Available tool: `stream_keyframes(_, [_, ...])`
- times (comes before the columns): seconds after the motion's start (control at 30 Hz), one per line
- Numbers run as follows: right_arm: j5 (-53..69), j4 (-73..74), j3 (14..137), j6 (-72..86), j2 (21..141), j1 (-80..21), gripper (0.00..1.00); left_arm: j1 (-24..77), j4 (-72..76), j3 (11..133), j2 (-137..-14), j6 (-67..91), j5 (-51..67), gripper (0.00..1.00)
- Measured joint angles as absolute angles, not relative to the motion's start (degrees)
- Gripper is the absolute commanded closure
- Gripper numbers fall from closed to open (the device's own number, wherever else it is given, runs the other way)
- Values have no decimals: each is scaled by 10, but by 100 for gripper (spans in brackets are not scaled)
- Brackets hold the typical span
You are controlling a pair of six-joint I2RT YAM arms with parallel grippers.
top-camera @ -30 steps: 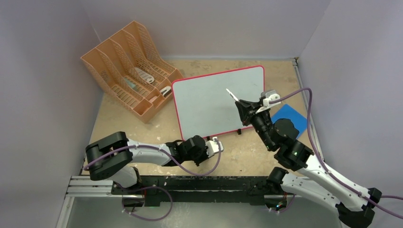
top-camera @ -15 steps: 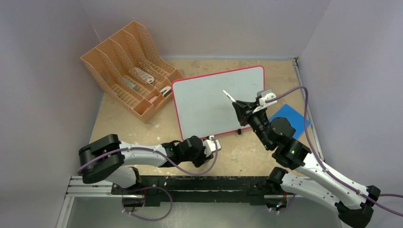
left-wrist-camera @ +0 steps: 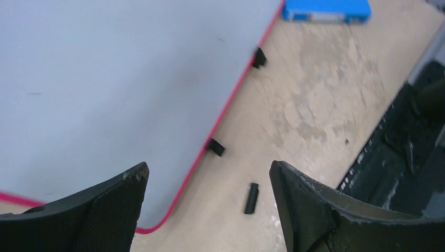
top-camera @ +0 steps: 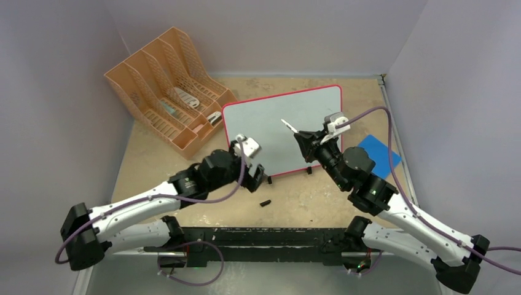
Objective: Write a sentence on the whiteboard
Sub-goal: Place the pen cap at the center of the board, then write a sentence on the whiteboard.
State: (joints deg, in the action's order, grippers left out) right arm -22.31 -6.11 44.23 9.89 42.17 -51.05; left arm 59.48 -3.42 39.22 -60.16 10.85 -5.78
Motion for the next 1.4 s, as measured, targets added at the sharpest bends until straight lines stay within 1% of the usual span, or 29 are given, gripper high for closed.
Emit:
stream_keyframes(0.03, [-218,-61,444,100,428,-510,100,569,-46,399,-586,114,-52,23])
stream_keyframes(0.07, [-214,-62,445,101,434,-510,100,547,-55,405,-571,117,-48,24])
stream_keyframes(0.13, [-210,-65,446,103,451,-511,100,505,-75,418,-543,119,-39,24])
stream_keyframes(0.23, [-209,-69,446,105,475,-517,100,467,-100,446,-522,118,-10,23])
stream_keyframes(0.43, [-251,-76,448,109,517,-577,100,385,-125,497,-527,111,60,22])
stream_keyframes(0.6, [-311,-62,473,119,553,-634,100,291,-135,517,-543,113,122,23])
stream_keyframes(0.73, [-348,-46,495,136,564,-658,100,204,-134,523,-555,121,174,24])
stream_keyframes(0.8, [-357,-36,505,146,564,-663,100,167,-133,523,-559,128,205,26])
stream_keyframes(0.87, [-362,-30,513,155,564,-664,100,127,-126,523,-566,135,251,31])
stream_keyframes(0.97, [-364,-26,522,164,567,-664,100,78,-99,522,-591,152,327,34])
stream_keyframes(1.17, [-361,-27,523,166,577,-664,100,28,-6,507,-665,193,481,42])
stream_keyframes(1.4, [-346,-39,523,158,599,-664,100,4,58,506,-750,221,578,45])
